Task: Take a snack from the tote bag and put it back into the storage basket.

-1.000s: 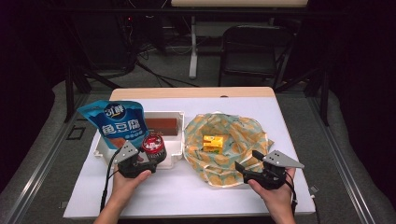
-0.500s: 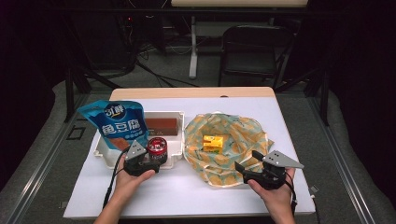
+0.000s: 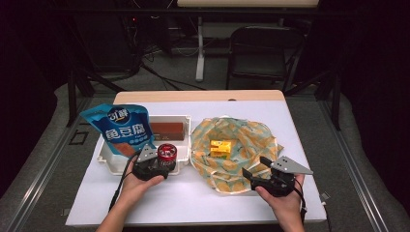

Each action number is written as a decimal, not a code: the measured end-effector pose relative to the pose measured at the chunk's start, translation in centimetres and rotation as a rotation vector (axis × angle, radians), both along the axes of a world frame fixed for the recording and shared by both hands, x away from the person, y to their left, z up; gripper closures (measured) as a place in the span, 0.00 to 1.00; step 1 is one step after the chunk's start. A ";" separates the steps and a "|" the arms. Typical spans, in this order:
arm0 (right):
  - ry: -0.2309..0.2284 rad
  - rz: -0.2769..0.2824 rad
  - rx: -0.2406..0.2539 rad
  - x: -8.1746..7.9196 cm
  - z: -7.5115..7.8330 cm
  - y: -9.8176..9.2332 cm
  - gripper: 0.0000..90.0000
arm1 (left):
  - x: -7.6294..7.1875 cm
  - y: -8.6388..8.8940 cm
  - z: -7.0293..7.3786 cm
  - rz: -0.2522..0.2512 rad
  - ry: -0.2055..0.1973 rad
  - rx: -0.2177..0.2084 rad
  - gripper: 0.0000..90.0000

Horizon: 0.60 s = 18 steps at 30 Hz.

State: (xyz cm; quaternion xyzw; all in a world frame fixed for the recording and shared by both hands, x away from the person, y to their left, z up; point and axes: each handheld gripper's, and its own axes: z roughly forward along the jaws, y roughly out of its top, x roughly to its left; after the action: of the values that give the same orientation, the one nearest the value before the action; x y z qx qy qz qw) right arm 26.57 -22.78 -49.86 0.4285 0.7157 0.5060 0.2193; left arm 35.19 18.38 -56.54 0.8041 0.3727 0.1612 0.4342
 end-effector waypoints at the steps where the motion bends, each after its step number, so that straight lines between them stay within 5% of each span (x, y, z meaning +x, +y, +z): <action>1: 0.001 -0.001 0.000 0.0 0.0 0.0 0.24 | 0.1 0.1 0.0 0.003 0.007 -0.005 0.29; 9: 0.003 -0.005 -0.001 0.0 -0.1 0.1 0.24 | 0.3 0.5 0.0 0.016 0.043 -0.021 0.28; 14: 0.003 -0.002 -0.004 0.0 -0.1 -0.1 0.24 | -0.5 0.8 0.2 0.020 -0.002 -0.047 0.23; 18: 0.006 0.000 -0.002 -0.1 -0.2 -0.1 0.24 | -1.8 1.3 0.5 0.045 -0.010 -0.024 0.20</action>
State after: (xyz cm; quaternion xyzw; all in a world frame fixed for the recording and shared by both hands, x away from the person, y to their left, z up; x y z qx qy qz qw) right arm 26.51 -22.84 -50.06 0.4297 0.7170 0.5038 0.2176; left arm 33.44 19.65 -56.02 0.7893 0.3906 0.1703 0.4421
